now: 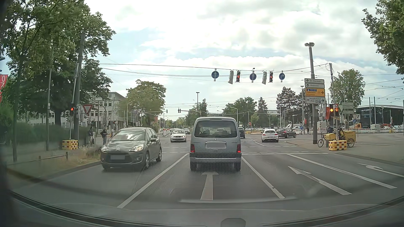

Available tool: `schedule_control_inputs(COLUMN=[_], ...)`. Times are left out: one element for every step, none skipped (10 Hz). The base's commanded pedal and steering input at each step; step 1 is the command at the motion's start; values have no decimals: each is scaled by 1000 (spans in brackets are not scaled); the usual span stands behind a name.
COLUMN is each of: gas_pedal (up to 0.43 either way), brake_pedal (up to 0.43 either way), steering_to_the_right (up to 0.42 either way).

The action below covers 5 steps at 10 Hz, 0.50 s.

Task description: Follow the waypoints while adhering to traffic rules and regulations

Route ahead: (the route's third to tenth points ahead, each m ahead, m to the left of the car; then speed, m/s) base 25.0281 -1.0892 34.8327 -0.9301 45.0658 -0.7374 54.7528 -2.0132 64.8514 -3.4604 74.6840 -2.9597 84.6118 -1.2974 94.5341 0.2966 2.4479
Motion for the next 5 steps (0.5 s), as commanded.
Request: schedule_control_inputs(gas_pedal=[0, 0, 0, 28, 98], brake_pedal=[24, 30, 24, 24, 24], steering_to_the_right=[0, -1, 0, 0, -1])
